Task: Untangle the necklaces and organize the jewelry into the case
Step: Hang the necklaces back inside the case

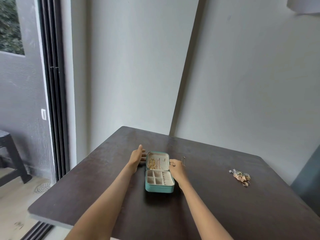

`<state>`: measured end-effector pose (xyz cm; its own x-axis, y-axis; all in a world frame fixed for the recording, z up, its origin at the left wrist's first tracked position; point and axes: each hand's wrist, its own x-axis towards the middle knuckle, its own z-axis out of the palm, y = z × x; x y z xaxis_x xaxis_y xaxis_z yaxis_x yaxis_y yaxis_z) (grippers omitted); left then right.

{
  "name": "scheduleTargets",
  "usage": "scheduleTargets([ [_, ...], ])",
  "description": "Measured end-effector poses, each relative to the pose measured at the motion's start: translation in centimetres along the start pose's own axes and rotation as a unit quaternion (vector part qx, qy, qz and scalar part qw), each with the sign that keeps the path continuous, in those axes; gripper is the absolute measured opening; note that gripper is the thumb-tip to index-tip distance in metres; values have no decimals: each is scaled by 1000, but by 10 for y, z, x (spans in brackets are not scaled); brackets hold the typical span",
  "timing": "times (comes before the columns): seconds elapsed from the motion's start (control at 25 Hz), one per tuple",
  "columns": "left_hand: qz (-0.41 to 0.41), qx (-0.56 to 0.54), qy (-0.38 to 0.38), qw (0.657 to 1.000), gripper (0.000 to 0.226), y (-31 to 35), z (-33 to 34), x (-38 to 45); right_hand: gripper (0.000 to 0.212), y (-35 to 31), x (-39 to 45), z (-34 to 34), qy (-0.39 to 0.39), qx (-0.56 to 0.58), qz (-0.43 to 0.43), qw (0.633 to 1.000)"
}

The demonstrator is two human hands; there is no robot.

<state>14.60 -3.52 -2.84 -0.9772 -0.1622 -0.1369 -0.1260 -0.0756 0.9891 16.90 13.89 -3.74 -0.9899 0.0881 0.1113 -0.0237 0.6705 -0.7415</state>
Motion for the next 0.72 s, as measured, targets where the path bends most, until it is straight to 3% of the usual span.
scheduleTargets([
  [0.16,-37,63,-5,997,58,18,1,-1,30,2,5,-4,-6,13,10,1000],
  [0.28,-14,126,-4,992,57,33,6,4,28,-1,8,-23,28,15,28,999],
  [0.52,88,161,-46,982,25,59,58,29,33,30,38,-61,74,-91,107,987],
  [0.64,79,198,-87,973,20,58,87,39,19,33,53,-58,50,-125,111,985],
  [0.72,69,201,-100,972,20,53,103,45,24,33,64,-50,43,-152,93,983],
])
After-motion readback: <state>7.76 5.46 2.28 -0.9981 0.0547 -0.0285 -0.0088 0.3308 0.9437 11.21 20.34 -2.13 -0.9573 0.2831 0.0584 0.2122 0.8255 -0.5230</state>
